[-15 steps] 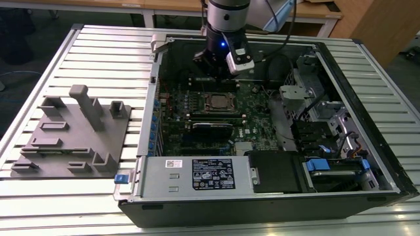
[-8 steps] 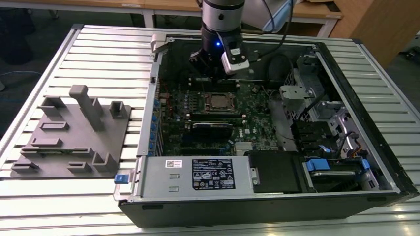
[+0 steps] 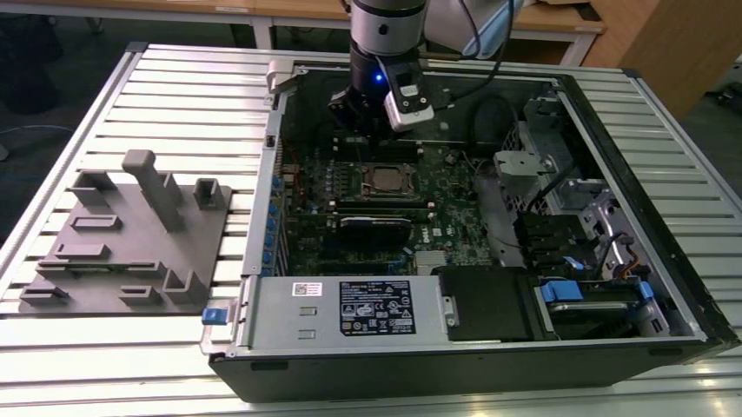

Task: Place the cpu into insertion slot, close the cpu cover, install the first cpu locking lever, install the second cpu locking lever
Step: 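Install the first cpu locking lever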

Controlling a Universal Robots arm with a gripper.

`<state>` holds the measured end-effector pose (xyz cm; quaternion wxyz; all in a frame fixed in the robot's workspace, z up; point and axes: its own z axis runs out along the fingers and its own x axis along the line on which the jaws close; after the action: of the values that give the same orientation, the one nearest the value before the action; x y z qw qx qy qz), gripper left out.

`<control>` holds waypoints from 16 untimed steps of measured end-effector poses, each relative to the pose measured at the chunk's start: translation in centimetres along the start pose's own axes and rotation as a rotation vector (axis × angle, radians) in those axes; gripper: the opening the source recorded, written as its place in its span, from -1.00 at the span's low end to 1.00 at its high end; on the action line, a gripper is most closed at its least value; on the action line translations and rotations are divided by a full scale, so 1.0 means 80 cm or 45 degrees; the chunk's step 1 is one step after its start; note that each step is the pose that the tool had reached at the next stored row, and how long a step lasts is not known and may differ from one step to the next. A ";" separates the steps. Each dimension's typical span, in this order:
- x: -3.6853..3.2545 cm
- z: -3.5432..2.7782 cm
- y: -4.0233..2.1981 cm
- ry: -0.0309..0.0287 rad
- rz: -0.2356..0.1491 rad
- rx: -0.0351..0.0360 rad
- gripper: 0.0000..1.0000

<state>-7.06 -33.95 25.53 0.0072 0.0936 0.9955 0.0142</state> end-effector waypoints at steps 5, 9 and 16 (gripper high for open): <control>0.0001 -0.0004 -0.0001 0.0000 0.000 0.0000 -0.80; 0.0001 -0.0070 0.0002 0.0000 0.000 -0.0001 -0.80; 0.0000 -0.0075 0.0002 -0.0001 0.000 -0.0002 -0.80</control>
<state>-7.07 -33.95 26.13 0.0073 0.0936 0.9955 0.0143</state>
